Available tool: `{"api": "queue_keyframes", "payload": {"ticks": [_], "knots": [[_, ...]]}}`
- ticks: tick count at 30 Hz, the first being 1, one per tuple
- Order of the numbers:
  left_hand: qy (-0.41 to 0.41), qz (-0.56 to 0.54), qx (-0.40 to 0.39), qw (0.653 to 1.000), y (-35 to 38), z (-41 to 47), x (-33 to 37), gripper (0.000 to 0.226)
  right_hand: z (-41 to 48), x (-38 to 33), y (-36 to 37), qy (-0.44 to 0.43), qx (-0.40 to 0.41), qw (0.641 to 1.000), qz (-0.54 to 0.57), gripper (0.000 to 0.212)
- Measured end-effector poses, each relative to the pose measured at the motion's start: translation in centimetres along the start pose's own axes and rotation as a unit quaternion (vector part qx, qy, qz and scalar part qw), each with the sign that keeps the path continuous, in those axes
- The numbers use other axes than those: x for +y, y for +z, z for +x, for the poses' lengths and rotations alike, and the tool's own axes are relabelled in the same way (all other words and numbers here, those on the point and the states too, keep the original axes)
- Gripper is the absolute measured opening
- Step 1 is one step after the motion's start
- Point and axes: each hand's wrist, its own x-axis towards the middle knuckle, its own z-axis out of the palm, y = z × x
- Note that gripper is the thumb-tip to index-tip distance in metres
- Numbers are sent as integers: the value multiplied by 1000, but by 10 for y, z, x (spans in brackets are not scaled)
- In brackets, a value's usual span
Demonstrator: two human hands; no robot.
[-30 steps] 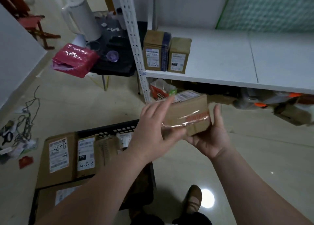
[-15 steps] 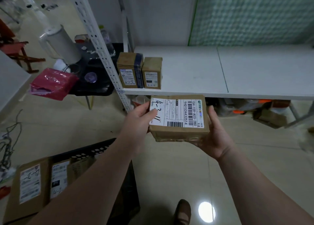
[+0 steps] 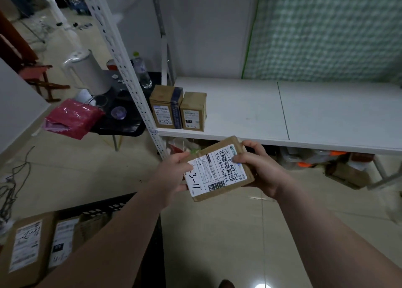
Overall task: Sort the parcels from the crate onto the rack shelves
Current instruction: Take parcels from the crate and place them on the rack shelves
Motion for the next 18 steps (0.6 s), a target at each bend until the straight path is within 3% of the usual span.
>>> {"api": "queue_keyframes", "payload": {"ticks": [5,9,15,18], "knots": [[-7,-27,36,999,3,17,1,35,18,-7,4,-15,9,999,-33,68],[-11,-61,56,996,-3,41,-1,29,44,-4,14,-25,54,998,22,73],[-38,-93,67,993,-13,96,-6,20,96,-1,22,-13,38,991,128,85],[-52,-92,61,993,-19,133,-2,20,128,-2,22,-1,50,989,142,103]]}}
